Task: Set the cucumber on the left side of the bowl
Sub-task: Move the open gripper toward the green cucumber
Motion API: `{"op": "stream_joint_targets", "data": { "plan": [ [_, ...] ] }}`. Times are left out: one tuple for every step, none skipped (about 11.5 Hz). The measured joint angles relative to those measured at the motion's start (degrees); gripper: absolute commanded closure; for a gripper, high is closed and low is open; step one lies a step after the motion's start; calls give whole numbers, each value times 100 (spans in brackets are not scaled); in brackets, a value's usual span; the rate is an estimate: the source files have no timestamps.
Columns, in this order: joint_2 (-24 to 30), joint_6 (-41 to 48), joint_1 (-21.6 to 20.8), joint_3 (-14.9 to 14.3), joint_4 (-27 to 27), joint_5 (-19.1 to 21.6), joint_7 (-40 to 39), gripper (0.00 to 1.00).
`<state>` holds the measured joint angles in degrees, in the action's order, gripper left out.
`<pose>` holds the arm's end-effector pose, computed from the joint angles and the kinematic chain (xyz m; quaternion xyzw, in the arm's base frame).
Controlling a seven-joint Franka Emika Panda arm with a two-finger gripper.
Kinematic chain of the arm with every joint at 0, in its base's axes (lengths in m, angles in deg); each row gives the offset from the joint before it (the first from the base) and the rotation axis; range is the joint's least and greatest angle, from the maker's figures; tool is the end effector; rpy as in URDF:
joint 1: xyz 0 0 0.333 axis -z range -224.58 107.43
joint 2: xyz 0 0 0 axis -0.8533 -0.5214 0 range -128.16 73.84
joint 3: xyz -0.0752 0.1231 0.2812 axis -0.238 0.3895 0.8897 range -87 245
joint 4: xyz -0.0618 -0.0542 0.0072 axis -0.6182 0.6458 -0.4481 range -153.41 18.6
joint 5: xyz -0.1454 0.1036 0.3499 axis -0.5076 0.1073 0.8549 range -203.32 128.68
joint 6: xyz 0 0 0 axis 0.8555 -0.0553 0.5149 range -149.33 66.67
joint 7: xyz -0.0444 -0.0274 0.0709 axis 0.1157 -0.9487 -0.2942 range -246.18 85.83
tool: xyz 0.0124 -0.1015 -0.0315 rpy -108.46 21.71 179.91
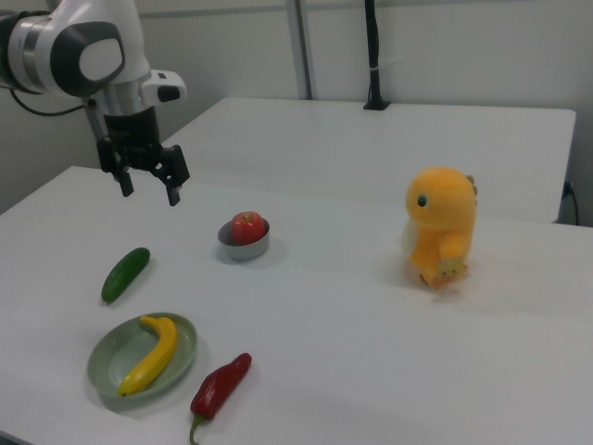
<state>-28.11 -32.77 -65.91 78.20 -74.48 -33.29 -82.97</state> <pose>0.5639 0.0713 0.5696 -0.9965 -0.0763 -0.0025 0.0348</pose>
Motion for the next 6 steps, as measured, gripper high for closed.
{"op": "stream_joint_targets", "data": {
  "plan": [
    [-53, 0, -112, 6, -30, 0, 0, 0],
    [-140, 0, -215, 9, -51, 0, 0, 0],
    [-275, -4, -327, 11, -61, 0, 0, 0],
    [-414, -74, -422, 13, -62, 0, 0, 0],
    [-564, -220, -521, 15, -63, 0, 0, 0],
    [-700, -330, -616, 18, -64, 0, 0, 0]
  ]
}}
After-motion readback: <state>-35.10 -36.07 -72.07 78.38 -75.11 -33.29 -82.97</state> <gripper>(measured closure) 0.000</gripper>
